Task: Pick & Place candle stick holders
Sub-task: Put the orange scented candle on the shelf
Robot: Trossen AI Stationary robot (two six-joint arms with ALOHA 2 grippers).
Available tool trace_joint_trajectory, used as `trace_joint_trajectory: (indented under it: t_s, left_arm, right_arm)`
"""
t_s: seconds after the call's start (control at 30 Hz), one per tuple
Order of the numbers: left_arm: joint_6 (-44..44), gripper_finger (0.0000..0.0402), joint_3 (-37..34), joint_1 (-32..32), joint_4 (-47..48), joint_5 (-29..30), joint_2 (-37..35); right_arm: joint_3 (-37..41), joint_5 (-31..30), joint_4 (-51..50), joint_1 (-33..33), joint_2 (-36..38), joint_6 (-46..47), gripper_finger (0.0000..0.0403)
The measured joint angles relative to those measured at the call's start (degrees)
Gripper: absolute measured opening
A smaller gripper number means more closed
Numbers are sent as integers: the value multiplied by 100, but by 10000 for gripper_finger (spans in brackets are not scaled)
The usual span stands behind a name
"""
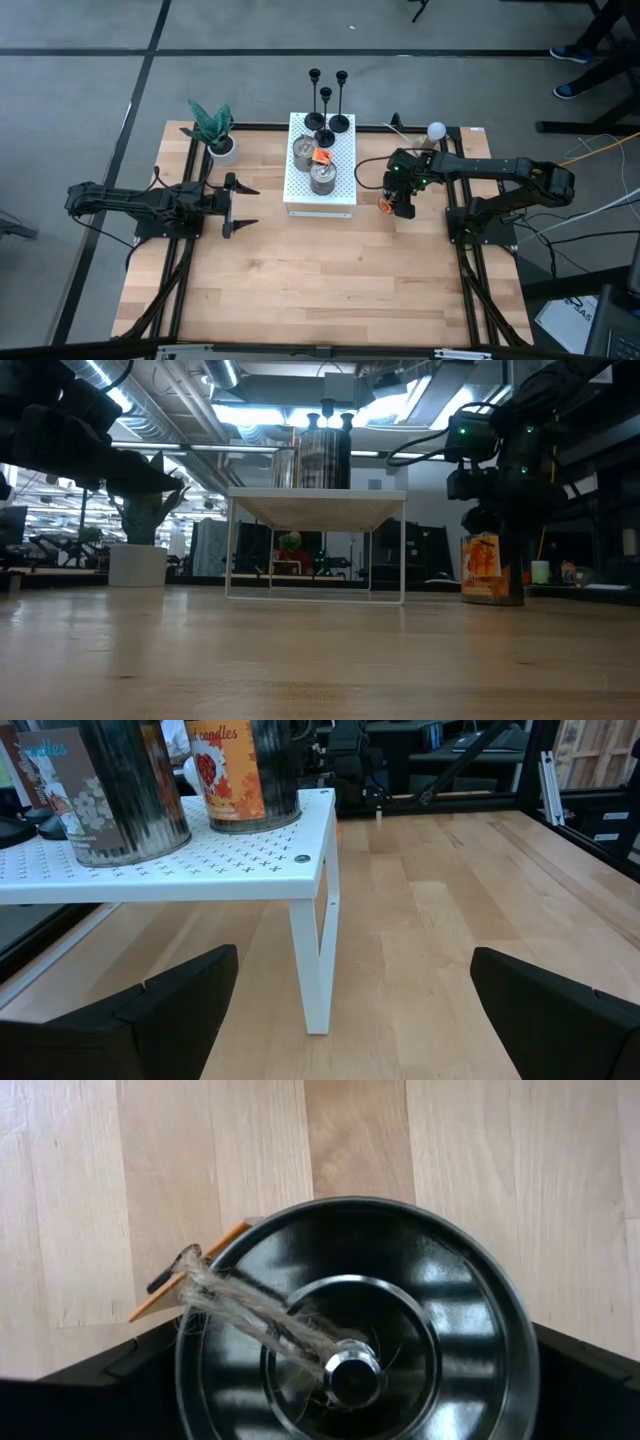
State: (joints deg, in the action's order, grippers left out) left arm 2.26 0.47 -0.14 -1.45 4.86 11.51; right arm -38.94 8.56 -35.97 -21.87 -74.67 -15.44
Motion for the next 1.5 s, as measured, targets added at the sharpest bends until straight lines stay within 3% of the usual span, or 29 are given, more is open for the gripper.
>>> trace_joint_trajectory:
  t_s: [0.37,0.7,1.5]
  left_arm:
    - [0,400,0,0,0,0,0]
    - [0,400,0,0,0,0,0]
    - [0,400,0,-2,0,0,0]
  right_arm:
    - [-2,0,-2,-1,7,54,358]
    - [-41,44,-229,0,58,174,358]
    - [-2161,-282,-2697,0,97,172,357]
